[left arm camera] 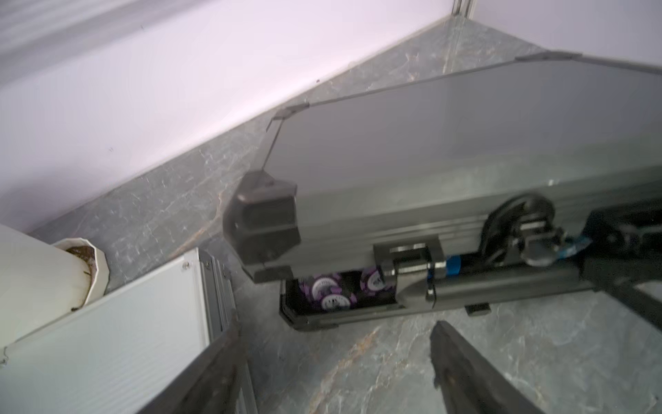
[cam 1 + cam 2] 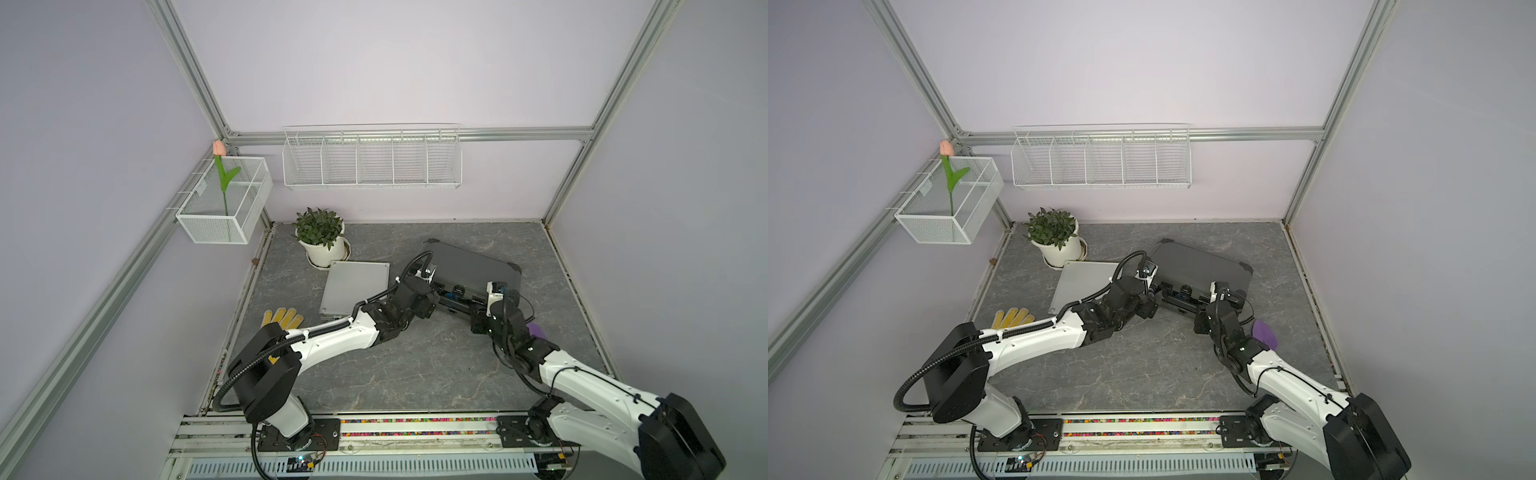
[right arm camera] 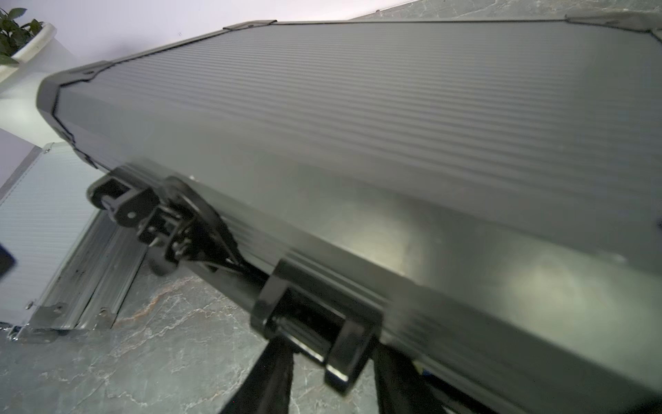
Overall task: Close the poker set cases
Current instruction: Close the lid of the poker set case.
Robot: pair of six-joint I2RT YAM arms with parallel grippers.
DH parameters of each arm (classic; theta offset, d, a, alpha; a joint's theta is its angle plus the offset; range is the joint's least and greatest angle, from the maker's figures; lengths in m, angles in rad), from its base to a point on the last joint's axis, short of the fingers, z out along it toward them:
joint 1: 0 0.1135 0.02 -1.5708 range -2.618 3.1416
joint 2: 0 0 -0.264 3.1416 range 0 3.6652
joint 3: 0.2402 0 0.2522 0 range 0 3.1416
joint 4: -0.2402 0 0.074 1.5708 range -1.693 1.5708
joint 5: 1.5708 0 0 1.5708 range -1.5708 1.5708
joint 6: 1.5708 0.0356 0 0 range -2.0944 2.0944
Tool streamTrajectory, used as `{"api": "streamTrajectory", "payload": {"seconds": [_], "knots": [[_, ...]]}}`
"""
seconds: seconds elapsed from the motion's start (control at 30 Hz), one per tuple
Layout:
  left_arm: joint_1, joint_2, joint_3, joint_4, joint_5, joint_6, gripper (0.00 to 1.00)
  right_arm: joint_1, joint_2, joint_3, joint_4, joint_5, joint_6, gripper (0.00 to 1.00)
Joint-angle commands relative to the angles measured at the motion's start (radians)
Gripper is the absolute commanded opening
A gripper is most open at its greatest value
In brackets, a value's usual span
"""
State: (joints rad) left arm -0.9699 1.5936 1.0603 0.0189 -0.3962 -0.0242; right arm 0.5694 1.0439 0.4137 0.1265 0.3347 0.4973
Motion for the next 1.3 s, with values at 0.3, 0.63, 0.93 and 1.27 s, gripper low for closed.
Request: {"api": "streamTrajectory", "payload": {"seconds": [0.3, 0.63, 0.93, 1.27], "knots": [[0.071, 0.156, 0.275, -0.040, 0.063, 0.056, 0.84, 0.000, 0.099, -0.009, 0.097, 0.017, 0.036, 0.40], [0.099, 0.388, 0.510, -0.136, 0.176, 0.031, 0.84, 0.011, 0.118, -0.040, 0.183, -0.078, 0.006, 0.46], [0.099, 0.463, 0.584, -0.201, 0.203, 0.024, 0.83, 0.010, 0.034, -0.061, 0.234, -0.210, -0.032, 0.46], [0.100, 0.486, 0.555, -0.215, 0.209, 0.001, 0.83, 0.018, -0.030, -0.056, 0.108, -0.249, -0.006, 0.45]]}}
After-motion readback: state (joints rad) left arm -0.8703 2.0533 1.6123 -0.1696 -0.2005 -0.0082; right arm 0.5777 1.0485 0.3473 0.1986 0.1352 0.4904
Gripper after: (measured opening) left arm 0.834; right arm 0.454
